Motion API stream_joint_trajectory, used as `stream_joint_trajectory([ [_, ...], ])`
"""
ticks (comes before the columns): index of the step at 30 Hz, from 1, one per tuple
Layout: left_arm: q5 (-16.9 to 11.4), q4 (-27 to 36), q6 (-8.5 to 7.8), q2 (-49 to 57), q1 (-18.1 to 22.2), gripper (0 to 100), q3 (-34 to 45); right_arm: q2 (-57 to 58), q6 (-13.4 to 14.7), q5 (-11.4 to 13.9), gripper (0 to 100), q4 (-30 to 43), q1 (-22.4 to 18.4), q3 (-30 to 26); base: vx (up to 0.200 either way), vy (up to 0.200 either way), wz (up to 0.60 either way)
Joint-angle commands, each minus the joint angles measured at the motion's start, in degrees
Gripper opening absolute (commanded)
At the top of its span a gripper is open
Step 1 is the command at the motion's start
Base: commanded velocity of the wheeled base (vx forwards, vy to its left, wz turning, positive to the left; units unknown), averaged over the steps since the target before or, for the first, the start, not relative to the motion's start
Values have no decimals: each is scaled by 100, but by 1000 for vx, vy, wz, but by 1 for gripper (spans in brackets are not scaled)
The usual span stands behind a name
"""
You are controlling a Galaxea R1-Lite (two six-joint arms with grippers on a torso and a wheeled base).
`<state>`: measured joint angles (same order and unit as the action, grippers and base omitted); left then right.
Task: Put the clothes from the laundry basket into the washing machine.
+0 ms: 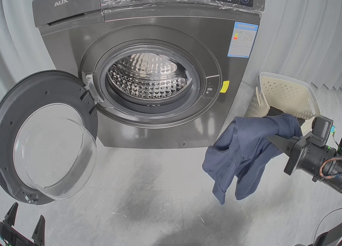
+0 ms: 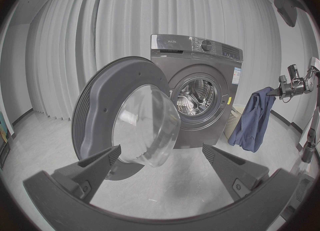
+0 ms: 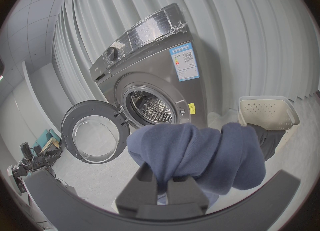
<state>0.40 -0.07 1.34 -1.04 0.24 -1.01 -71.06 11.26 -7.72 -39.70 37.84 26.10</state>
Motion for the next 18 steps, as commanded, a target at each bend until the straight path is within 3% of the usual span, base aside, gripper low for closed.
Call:
stream_joint_trajectory([
  [1, 4, -1, -29, 86, 2, 100, 101, -268, 25, -2, 0, -11, 110, 9, 0, 0, 0],
  [6, 4, -1, -29, 86, 2, 100, 101, -470, 16, -2, 0, -152, 233, 88, 0, 0, 0],
  [18, -67, -10, -73, 86, 2, 100, 101, -1586, -19, -28, 0, -1233, 584, 554, 0, 0, 0],
])
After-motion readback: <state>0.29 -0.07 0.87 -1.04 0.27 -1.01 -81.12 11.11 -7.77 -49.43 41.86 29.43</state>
